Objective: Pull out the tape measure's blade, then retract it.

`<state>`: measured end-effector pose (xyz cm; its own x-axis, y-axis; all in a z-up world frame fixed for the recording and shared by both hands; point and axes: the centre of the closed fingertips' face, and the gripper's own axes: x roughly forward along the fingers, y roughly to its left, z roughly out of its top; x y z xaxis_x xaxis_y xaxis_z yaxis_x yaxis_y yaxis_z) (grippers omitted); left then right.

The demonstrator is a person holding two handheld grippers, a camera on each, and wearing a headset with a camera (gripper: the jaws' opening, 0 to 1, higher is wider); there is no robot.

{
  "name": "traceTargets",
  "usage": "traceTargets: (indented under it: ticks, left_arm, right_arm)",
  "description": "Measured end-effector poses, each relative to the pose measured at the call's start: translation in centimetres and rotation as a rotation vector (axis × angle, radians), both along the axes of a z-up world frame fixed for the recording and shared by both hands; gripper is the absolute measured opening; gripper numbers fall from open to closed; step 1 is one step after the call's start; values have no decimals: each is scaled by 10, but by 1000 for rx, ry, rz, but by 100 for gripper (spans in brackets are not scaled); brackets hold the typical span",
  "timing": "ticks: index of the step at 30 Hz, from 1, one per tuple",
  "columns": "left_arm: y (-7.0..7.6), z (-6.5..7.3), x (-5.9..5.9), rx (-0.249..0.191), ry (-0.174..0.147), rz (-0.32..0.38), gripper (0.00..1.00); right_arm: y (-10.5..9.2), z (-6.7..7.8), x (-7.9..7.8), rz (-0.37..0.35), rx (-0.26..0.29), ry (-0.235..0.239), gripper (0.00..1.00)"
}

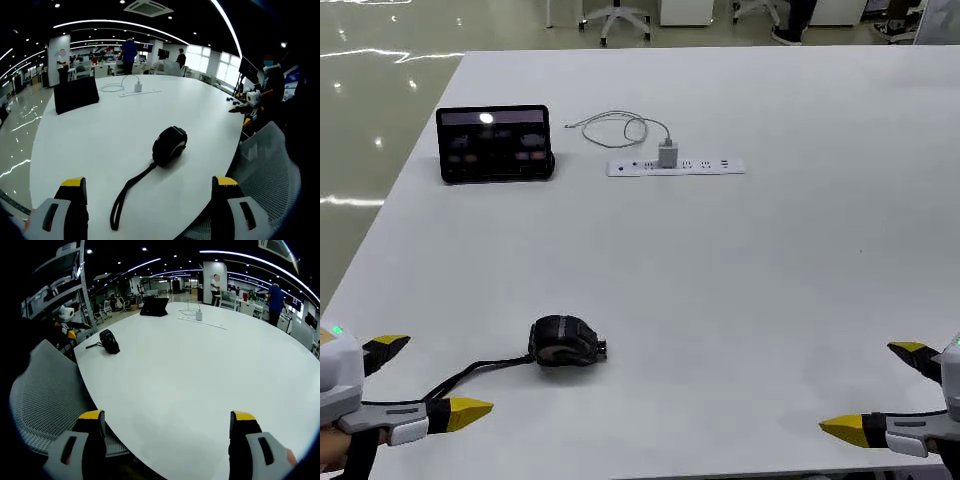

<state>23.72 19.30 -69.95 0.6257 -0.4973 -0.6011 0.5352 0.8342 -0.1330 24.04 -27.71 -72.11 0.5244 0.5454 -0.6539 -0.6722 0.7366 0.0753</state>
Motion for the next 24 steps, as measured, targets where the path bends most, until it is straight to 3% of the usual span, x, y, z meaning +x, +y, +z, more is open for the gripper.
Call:
traceTargets:
  ticks: [16,22,24]
  left_arm:
    - [-3,-9,3,31,-26,-31,100]
    - [-10,-14,6,90,12,-146,100]
    - [-12,-11,12,115,3,-169,100]
  right_arm:
    - [6,5,11,12,16,-60,100]
    - [10,4,19,37,0,-54,100]
    - [13,5,22,51,-6,-65,100]
